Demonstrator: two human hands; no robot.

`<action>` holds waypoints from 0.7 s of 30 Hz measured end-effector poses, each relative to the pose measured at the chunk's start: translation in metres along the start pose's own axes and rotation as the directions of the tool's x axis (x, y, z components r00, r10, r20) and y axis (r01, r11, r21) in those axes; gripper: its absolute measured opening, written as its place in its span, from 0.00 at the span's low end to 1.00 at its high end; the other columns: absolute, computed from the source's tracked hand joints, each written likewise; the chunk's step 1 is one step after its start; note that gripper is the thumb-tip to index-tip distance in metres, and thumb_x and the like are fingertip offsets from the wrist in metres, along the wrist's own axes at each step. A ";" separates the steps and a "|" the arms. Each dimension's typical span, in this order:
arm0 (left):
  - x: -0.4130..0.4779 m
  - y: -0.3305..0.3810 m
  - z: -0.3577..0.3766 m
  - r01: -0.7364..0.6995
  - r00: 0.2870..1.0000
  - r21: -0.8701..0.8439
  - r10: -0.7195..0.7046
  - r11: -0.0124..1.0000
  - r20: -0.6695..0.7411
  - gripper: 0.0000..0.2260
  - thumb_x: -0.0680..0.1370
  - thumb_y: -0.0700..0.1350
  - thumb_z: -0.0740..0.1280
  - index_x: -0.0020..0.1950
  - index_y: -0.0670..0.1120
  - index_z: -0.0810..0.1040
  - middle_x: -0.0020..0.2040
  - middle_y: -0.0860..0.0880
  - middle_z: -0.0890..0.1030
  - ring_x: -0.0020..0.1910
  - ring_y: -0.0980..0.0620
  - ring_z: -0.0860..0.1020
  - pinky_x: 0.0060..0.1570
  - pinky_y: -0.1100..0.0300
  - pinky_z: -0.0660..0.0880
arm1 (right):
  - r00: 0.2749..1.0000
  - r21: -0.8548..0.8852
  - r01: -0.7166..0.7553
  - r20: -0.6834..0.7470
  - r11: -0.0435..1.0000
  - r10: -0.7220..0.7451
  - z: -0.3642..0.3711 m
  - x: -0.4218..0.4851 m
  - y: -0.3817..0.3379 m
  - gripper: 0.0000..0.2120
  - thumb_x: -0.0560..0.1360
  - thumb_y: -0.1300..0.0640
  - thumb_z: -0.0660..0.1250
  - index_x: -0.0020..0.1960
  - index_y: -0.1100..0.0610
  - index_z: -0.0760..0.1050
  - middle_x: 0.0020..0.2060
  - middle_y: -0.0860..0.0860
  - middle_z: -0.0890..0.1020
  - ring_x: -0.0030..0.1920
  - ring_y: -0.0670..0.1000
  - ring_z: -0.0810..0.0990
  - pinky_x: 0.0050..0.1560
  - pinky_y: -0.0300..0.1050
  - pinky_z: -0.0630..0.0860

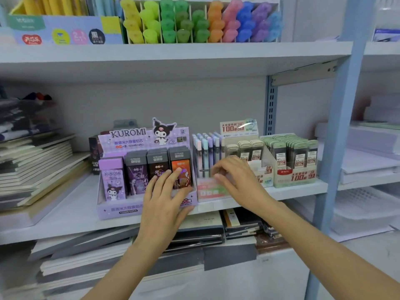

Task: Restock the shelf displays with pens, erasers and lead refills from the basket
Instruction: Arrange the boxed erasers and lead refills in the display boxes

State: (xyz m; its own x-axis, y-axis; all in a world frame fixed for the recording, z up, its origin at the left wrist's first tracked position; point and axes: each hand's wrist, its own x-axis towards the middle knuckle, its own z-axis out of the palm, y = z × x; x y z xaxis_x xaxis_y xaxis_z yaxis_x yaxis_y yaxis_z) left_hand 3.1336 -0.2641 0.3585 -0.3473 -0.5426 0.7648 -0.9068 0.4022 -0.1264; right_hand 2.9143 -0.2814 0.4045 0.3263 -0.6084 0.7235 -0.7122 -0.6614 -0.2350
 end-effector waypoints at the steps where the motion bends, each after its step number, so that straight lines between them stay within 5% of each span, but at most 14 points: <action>1: 0.001 0.000 -0.001 0.000 1.000 -0.017 0.000 1.000 0.006 0.15 0.70 0.50 0.76 0.55 0.48 0.83 0.70 0.41 0.73 0.70 0.38 0.70 0.70 0.42 0.61 | 1.000 0.007 0.004 0.005 1.000 -0.004 -0.001 0.000 0.000 0.04 0.79 0.57 0.64 0.52 0.54 0.77 0.46 0.42 0.76 0.50 0.45 0.71 0.56 0.43 0.67; 4: 0.000 -0.001 -0.002 -0.001 1.000 -0.045 0.002 0.999 0.011 0.15 0.72 0.51 0.75 0.57 0.49 0.82 0.71 0.41 0.71 0.71 0.39 0.68 0.71 0.43 0.59 | 1.000 0.001 0.013 0.027 1.000 -0.013 -0.001 -0.001 0.001 0.05 0.79 0.56 0.64 0.53 0.54 0.77 0.47 0.42 0.75 0.51 0.44 0.71 0.56 0.44 0.69; 7: 0.004 0.006 -0.006 0.016 1.000 -0.101 -0.018 0.995 -0.022 0.20 0.78 0.56 0.64 0.65 0.47 0.76 0.75 0.43 0.66 0.75 0.43 0.62 0.74 0.46 0.54 | 0.999 0.031 -0.015 -0.038 0.999 0.016 -0.009 0.003 0.001 0.14 0.80 0.50 0.61 0.62 0.54 0.75 0.58 0.46 0.75 0.62 0.45 0.69 0.65 0.44 0.67; 11: 0.039 0.024 -0.016 0.102 0.992 -0.216 -0.116 0.971 -0.052 0.33 0.80 0.63 0.51 0.80 0.45 0.52 0.81 0.48 0.48 0.79 0.52 0.43 0.76 0.57 0.37 | 0.967 0.247 -0.195 -0.113 0.949 0.228 -0.022 0.028 0.004 0.24 0.83 0.48 0.53 0.77 0.53 0.59 0.76 0.48 0.61 0.76 0.46 0.57 0.75 0.45 0.54; 14: 0.066 0.029 -0.013 0.179 0.984 -0.301 -0.178 0.937 0.033 0.35 0.80 0.65 0.46 0.80 0.47 0.42 0.80 0.52 0.42 0.77 0.58 0.35 0.74 0.60 0.32 | 0.955 0.318 -0.282 0.008 0.905 0.296 -0.018 0.043 0.005 0.24 0.84 0.49 0.51 0.78 0.54 0.55 0.77 0.48 0.60 0.77 0.47 0.56 0.74 0.42 0.53; 18: 0.079 0.030 -0.008 0.177 0.982 -0.250 -0.153 0.952 0.112 0.35 0.78 0.65 0.43 0.80 0.47 0.45 0.80 0.51 0.48 0.78 0.57 0.40 0.76 0.52 0.36 | 0.966 0.275 -0.256 0.051 0.927 0.252 -0.009 0.047 0.005 0.22 0.84 0.50 0.51 0.77 0.54 0.59 0.75 0.49 0.65 0.74 0.47 0.61 0.71 0.41 0.56; 21: 0.076 0.032 -0.008 0.178 0.984 -0.270 -0.165 0.946 0.070 0.35 0.78 0.65 0.43 0.80 0.47 0.42 0.80 0.51 0.43 0.77 0.57 0.37 0.76 0.54 0.35 | 0.971 0.275 -0.231 0.001 0.933 0.240 -0.023 0.044 0.019 0.22 0.84 0.49 0.52 0.76 0.52 0.60 0.74 0.47 0.66 0.73 0.45 0.62 0.72 0.44 0.60</action>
State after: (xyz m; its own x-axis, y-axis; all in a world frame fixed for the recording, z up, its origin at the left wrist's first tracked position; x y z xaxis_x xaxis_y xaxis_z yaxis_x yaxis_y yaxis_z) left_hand 3.0804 -0.2866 0.4171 -0.2092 -0.6520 0.7288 -0.8552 0.4834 0.1870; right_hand 2.9011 -0.3106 0.4466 0.1460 -0.7497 0.6455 -0.5691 -0.5974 -0.5651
